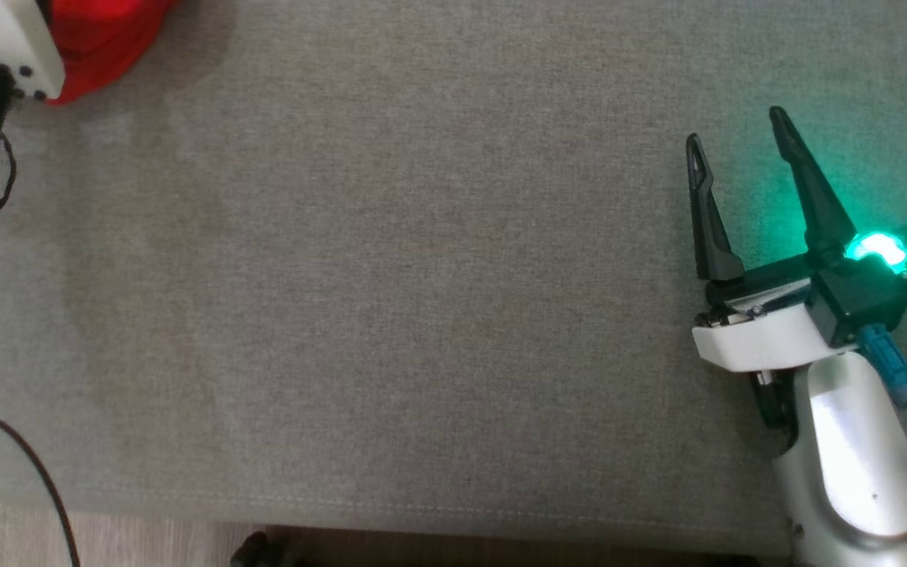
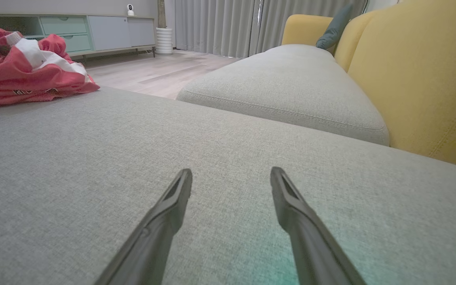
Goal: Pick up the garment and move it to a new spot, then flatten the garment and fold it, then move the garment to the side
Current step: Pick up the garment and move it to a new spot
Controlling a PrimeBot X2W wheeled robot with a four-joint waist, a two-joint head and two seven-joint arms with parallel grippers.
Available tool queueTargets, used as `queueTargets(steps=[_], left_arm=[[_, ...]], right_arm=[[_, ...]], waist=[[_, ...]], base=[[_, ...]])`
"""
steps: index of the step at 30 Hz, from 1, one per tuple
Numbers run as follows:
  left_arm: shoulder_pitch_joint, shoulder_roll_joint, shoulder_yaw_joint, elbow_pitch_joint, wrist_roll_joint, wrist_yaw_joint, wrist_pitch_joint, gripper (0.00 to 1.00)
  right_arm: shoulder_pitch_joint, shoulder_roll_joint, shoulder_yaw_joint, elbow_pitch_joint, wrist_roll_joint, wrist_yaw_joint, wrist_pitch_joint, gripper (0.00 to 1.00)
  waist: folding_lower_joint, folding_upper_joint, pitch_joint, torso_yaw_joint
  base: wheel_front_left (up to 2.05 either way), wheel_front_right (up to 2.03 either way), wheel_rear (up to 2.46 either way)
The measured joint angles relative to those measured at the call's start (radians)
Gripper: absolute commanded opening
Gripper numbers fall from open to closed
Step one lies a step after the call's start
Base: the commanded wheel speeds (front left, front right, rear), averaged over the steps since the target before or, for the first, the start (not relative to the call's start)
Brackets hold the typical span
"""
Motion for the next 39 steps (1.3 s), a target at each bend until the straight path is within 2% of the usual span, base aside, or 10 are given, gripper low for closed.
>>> queueTargets(steps=[5, 6, 7, 10, 11, 19, 26, 33, 39], left_arm=[[-0.016, 0.001, -0.016, 0.066, -0.026, 0.000, 0.051, 1.00], [-0.016, 0.001, -0.028, 0.068, -0.035, 0.000, 0.051, 0.88], [-0.017, 0.001, -0.035, 0.069, -0.042, 0.000, 0.051, 0.55], [-0.019, 0.001, -0.045, 0.076, -0.053, 0.000, 0.034, 0.07], [-0.020, 0.001, -0.048, 0.079, -0.053, 0.000, 0.018, 0.00], [-0.052, 0.005, -0.071, 0.090, -0.031, 0.002, -0.091, 0.00], [-0.073, 0.012, -0.108, 0.059, -0.004, 0.002, -0.145, 0.00], [-0.077, 0.005, -0.161, -0.032, 0.002, 0.001, -0.162, 0.00], [-0.077, -0.030, -0.247, -0.181, 0.002, 0.001, -0.149, 0.00]], right_arm=[[0.000, 0.000, 0.013, -0.027, -0.004, 0.000, 0.000, 1.00], [0.000, 0.000, 0.013, -0.030, -0.004, 0.000, 0.000, 1.00], [0.000, 0.000, 0.013, -0.031, -0.004, 0.000, 0.000, 1.00], [0.000, 0.000, 0.013, -0.033, -0.004, 0.000, 0.000, 1.00], [0.000, 0.000, 0.014, -0.033, -0.003, 0.000, 0.000, 1.00], [0.000, 0.000, 0.016, -0.018, 0.024, 0.000, -0.003, 1.00], [0.005, 0.000, 0.017, 0.002, 0.064, 0.000, -0.003, 1.00], [0.055, 0.000, 0.009, 0.026, 0.108, 0.000, -0.003, 1.00], [0.086, 0.001, -0.011, 0.031, 0.136, 0.000, -0.003, 1.00]], waist=[[-0.0002, 0.0000, 0.017, -0.010], [-0.0002, 0.0000, 0.017, -0.011], [-0.0001, 0.0000, 0.018, -0.011], [-0.0002, 0.0000, 0.015, -0.010], [-0.0001, 0.0000, 0.013, -0.010], [-0.0002, 0.0000, -0.036, -0.010], [-0.0002, 0.0001, -0.129, -0.017], [-0.0003, 0.0001, -0.251, -0.041], [-0.0003, 0.0001, -0.337, -0.094]], base=[[0.00, 0.00, 0.00], [0.00, 0.00, 0.00], [0.00, 0.00, 0.00], [0.00, 0.00, 0.00], [0.00, 0.00, 0.00], [0.00, 0.00, 0.00], [0.00, 0.00, 0.00], [0.00, 0.00, 0.00], [0.00, 0.00, 0.00]])
